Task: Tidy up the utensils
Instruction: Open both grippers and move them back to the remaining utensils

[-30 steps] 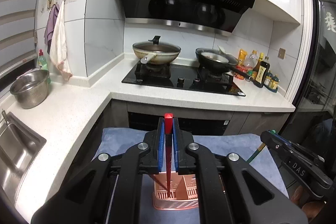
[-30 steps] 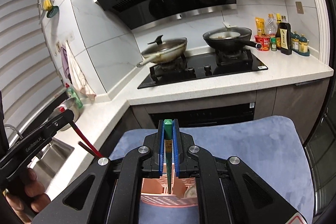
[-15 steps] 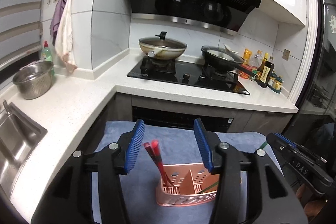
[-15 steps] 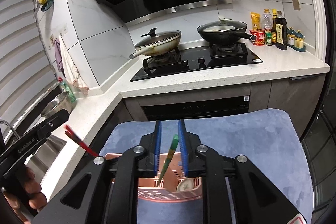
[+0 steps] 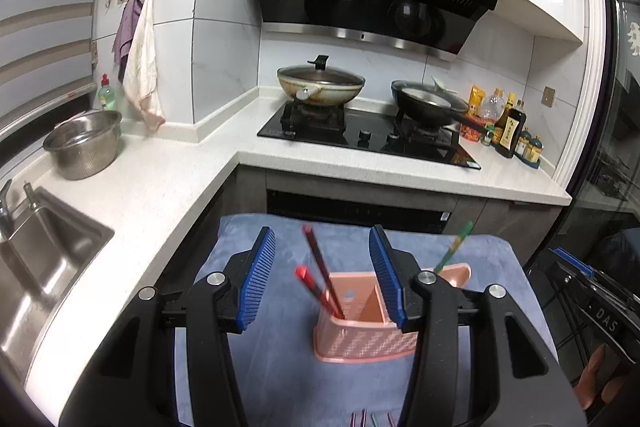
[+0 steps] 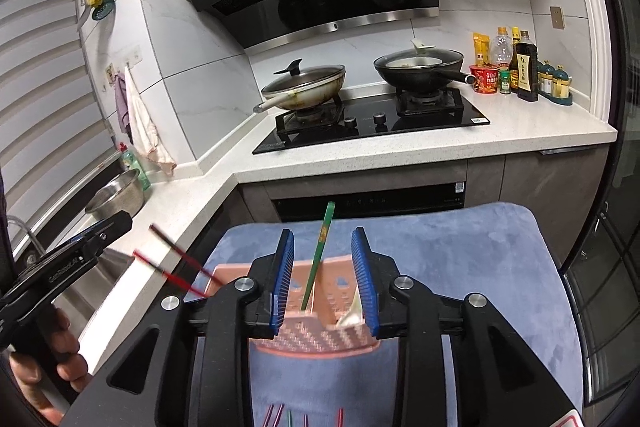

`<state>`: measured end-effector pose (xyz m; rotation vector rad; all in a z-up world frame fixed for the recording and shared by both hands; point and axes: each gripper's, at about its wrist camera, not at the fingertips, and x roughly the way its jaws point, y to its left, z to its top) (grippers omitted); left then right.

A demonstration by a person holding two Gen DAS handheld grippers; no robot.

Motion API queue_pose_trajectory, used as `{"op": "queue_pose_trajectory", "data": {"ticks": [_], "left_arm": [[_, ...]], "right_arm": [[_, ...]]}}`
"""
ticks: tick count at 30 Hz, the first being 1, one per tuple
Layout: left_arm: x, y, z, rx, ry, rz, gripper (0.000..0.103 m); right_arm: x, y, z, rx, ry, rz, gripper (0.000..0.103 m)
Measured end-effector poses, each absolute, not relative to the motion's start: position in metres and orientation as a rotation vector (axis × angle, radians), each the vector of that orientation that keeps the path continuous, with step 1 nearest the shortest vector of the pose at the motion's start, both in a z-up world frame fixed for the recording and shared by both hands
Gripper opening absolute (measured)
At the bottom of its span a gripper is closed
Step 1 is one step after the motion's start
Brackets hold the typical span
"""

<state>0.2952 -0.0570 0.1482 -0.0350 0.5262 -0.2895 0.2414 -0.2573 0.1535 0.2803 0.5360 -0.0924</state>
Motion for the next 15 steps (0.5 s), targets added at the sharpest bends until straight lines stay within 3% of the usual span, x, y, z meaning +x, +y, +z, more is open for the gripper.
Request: {"op": "queue_pose_trajectory", "data": {"ticks": [15], "left_arm": [[0.212,-0.028,0.072,-0.023,0.690,-0.279,0.047]], "right_arm": [[0.140,-0.227,0.075,0.286,0.721,-0.100,0.031]]}}
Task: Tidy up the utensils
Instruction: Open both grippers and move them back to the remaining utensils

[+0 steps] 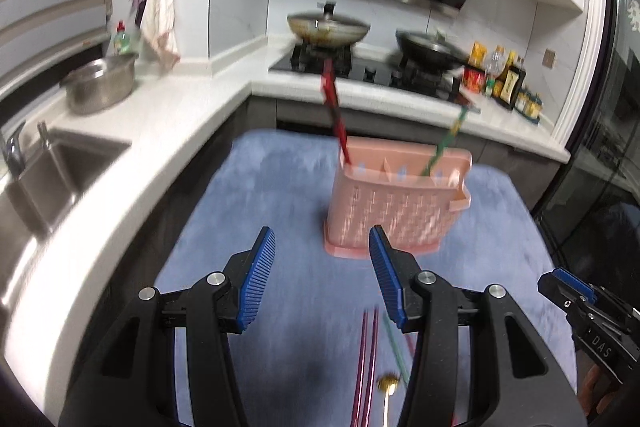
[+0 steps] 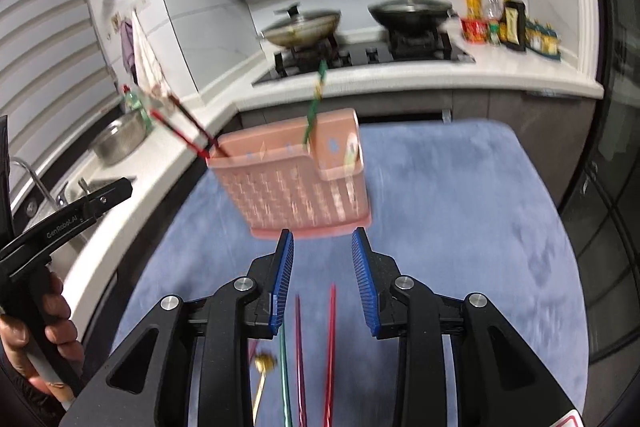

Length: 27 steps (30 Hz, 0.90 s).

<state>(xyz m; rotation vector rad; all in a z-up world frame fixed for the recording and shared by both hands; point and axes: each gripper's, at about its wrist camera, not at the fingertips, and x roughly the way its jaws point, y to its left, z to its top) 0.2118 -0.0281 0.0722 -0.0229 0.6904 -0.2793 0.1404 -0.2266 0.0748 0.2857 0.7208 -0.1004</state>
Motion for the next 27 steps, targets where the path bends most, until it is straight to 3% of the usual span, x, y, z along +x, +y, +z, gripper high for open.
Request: {"op": "queue_pose_trajectory", "data": {"ticks": [15,27], "left_arm": [[0.128,-0.004,-0.030,0.025,0.914,-0.260,0.047],[0.097,0.003,-0.060,0.048,0.983,-0.267,0.047]], "right_arm": [[0.054,-0.195,-0.020,0.309,0.924,-0.148,0.031],[0.040,-0.173,-0.047,0.247,0.975,-0.136,0.027]]}}
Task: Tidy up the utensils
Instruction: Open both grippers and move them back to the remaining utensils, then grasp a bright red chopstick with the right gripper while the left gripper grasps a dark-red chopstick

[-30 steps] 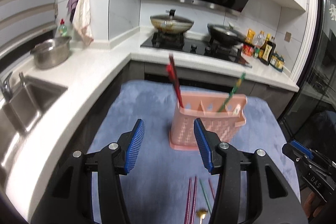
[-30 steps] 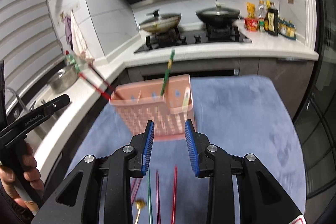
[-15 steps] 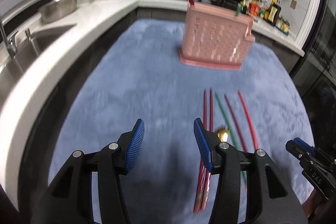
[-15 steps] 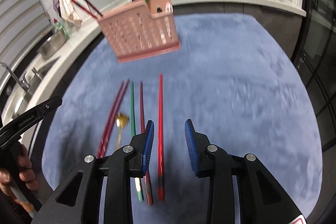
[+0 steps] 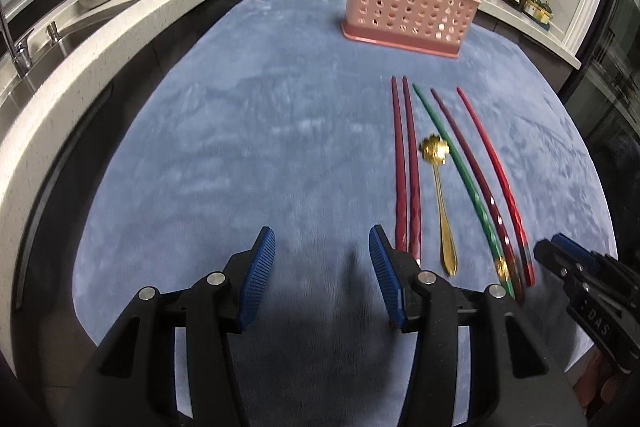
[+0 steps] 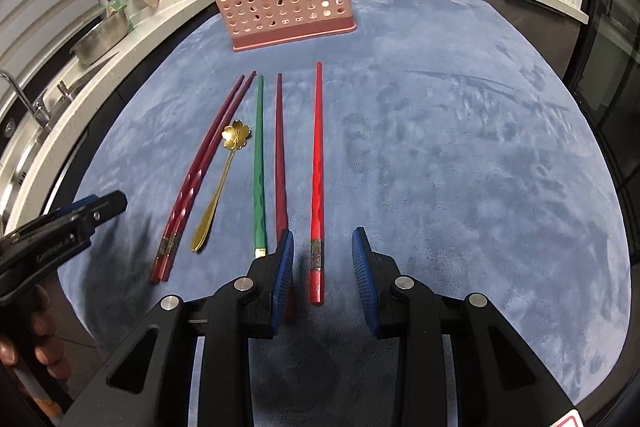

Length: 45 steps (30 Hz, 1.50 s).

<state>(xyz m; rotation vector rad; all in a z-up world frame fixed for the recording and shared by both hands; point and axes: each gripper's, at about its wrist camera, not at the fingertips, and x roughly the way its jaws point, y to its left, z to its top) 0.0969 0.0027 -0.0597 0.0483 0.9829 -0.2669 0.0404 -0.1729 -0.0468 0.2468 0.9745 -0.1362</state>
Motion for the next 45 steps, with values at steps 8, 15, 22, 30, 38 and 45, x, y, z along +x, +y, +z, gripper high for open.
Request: {"op": "queue_pose_trajectory", "data": {"ticks": [8,15,22,30,38,45], "left_arm": [[0.087,0.001,-0.069,0.054,1.009,-0.285,0.047],[0.083,-0.003,-0.070,0.053,1.019,-0.302,0.047],[0.081,-0.010,-0.073,0.061,1.029,-0.327,0.047],[0.078,-0.017,-0.075,0.060,1.040,-0.353,0.047],[0.081,-0.021,-0.085,0.080,1.060,-0.335,0.046],[0.084,-0.024,-0.089,0.100,1.055,-0.326,0.048]], "right_arm": [[0.041,-0.172,-0.061,0.242,1.014,-0.133,0.014],[0.040,-0.173,-0.067,0.240,1.018,-0.131,0.009],[0.040,-0.173,-0.069,0.224,1.014,-0.126,0.008],[0.040,-0.174,-0.069,0.229,1.012,-0.124,0.008],[0.039,-0.174,-0.069,0.241,1.011,-0.123,0.008],[0.039,-0.175,-0.069,0.244,1.011,-0.123,0.008]]}}
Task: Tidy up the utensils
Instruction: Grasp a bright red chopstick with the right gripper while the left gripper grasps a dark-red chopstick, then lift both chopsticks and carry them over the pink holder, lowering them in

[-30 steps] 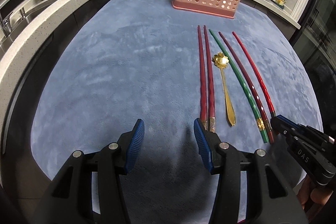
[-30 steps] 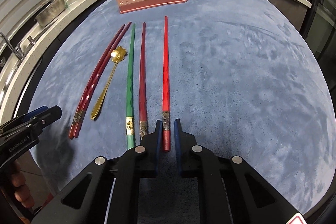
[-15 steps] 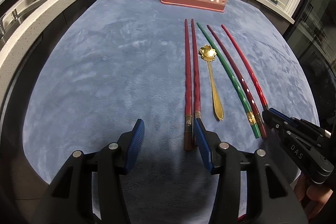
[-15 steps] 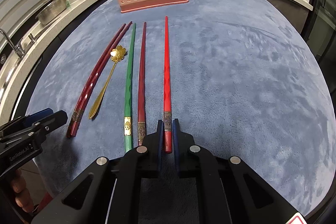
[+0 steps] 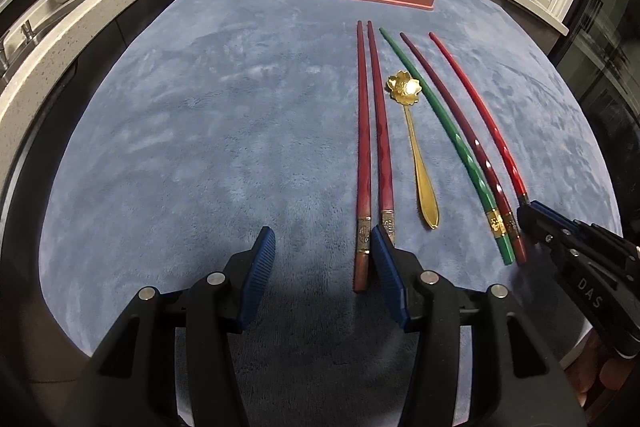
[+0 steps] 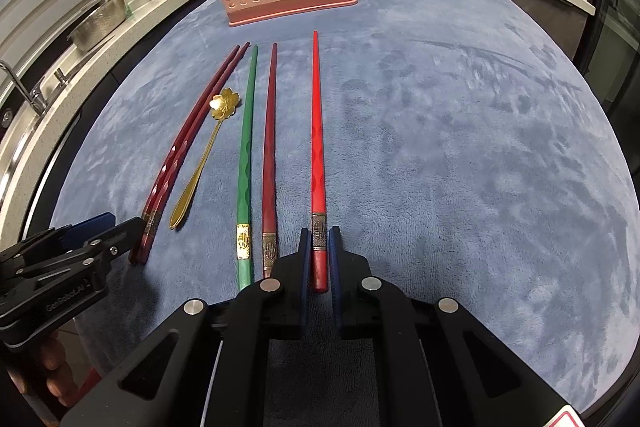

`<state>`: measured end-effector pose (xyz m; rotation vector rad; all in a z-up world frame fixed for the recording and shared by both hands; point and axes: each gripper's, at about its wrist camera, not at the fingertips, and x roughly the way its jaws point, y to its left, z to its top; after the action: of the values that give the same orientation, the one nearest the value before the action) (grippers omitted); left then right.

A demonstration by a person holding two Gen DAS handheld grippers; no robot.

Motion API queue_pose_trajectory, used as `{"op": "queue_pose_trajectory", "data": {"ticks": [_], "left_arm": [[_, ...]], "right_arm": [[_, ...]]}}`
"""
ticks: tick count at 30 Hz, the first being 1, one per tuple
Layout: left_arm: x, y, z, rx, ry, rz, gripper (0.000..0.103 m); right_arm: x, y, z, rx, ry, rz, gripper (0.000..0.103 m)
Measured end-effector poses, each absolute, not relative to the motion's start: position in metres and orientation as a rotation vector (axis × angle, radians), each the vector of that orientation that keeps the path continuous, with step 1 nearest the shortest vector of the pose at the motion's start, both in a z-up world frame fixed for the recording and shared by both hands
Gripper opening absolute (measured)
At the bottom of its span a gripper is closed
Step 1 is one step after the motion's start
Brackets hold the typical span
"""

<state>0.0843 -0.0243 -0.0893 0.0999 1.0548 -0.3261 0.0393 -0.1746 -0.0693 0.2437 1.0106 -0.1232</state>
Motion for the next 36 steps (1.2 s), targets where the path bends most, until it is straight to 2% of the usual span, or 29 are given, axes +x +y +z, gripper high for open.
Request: {"op": "queue_pose_trajectory", "data": {"ticks": [9,16,20,28,36], "left_arm": [[0.083,-0.026,-0.092,0.117,1.025,-0.321,0.045],[0.083,-0.017,-0.089,0.092,1.026,-0.322,0.019],[0.085,-0.016,-0.088,0.085,1.034,-0.326,0.012],[0.084,-0.016,-0.076,0.098,1.035,-0.319,0.010],[0.081,-0.007,-0.045,0.077,0.991,-0.296,0.009]], "right_arm": [[0.039,-0.174,-0.069,0.236,1.008,-0.125,0.008],[0.040,-0.174,-0.070,0.243,1.008,-0.120,0.008],[0.040,-0.175,-0.069,0.246,1.013,-0.120,0.007],[0.028,-0.182,-0.057,0.276,1.026,-0.125,0.007],[0.013,-0.186,-0.019,0.267,0.985,-0.124,0.007]]}}
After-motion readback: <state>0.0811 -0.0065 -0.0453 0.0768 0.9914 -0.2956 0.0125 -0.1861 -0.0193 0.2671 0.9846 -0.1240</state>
